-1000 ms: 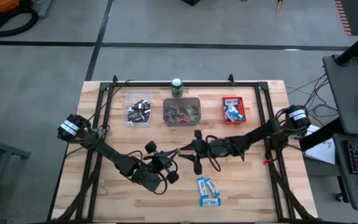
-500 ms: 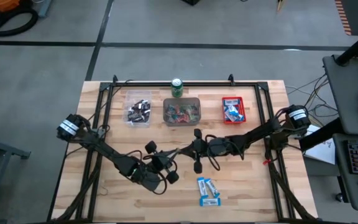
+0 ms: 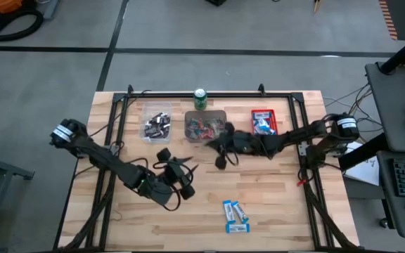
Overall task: Organize candy in baskets
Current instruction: Put the green gummy into the black bin
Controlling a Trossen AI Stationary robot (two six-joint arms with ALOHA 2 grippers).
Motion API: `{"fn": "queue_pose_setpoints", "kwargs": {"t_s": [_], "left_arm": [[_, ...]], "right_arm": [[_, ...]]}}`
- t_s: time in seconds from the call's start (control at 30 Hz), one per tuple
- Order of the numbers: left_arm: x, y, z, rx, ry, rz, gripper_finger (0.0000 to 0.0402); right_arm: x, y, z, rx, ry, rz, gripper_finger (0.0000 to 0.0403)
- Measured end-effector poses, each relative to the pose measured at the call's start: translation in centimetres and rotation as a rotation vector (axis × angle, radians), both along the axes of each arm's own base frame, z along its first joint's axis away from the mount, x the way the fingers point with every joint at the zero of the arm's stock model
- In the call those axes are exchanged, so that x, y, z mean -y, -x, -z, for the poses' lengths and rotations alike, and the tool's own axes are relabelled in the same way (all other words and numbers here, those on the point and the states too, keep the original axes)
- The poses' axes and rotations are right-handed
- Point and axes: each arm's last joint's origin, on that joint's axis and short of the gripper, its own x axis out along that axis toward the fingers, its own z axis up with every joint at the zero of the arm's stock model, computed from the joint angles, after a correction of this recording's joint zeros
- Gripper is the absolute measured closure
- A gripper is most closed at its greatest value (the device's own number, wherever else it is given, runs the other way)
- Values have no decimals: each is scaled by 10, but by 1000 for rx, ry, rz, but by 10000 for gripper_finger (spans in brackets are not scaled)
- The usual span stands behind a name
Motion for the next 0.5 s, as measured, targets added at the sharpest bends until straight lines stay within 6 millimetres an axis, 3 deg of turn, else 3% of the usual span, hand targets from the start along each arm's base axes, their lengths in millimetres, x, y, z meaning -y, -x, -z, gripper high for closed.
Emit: {"fn": "queue_pose_setpoints", "kwargs": {"t_s": [0.27,0.5], "left_arm": [[-14,19,-12,-88,-64,-34,249],[-19,28,-5,-133,-32,-70,253]], "right_arm": [[74,0,13,-133,-12,227,390],[101,4,17,-180,-25,302,375]]}}
